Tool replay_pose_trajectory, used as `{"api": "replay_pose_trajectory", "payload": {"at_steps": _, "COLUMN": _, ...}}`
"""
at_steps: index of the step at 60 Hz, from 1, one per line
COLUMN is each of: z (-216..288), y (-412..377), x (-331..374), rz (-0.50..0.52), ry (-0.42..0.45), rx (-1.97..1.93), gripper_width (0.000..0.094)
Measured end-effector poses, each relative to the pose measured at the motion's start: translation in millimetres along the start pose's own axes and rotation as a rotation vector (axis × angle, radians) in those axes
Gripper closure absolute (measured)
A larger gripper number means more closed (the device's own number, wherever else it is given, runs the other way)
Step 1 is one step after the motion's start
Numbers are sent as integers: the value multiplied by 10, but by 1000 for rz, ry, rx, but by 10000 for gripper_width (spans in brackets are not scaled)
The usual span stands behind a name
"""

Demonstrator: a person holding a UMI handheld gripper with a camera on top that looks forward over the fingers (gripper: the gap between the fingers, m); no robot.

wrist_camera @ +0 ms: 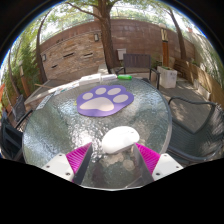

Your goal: Arrange mouse

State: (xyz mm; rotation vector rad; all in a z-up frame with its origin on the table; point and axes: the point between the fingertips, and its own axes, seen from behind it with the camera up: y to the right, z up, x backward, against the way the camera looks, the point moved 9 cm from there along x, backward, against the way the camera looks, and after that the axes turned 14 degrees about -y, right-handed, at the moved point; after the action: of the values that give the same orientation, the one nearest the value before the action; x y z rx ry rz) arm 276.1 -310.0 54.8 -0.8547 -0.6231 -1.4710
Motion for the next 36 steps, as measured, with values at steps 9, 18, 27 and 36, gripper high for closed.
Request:
{"api": "replay_pose_trajectory", "payload": {"at_steps": 9, "z": 218, "y": -44, "x": -155, "rz": -1, "ry": 5, "rx": 3, "gripper_width": 96}}
{"api": "replay_pose_trajectory", "payload": {"at_steps": 18, "z": 450, "y": -134, "x": -399, "rz": -28, "ry": 3, "rx": 11, "gripper_width": 131}}
{"api": "replay_pose_trajectory", "payload": {"at_steps": 27, "z": 548, "y": -133, "x": -530, "rz": -129, "ry": -11, "rx": 48, "gripper_width": 321}}
{"api": "replay_pose_trajectory", "payload": {"at_steps": 36, "z": 562, "y": -211, "x": -568, "rz": -138, "ry": -8, "rx": 85, "gripper_width": 484}}
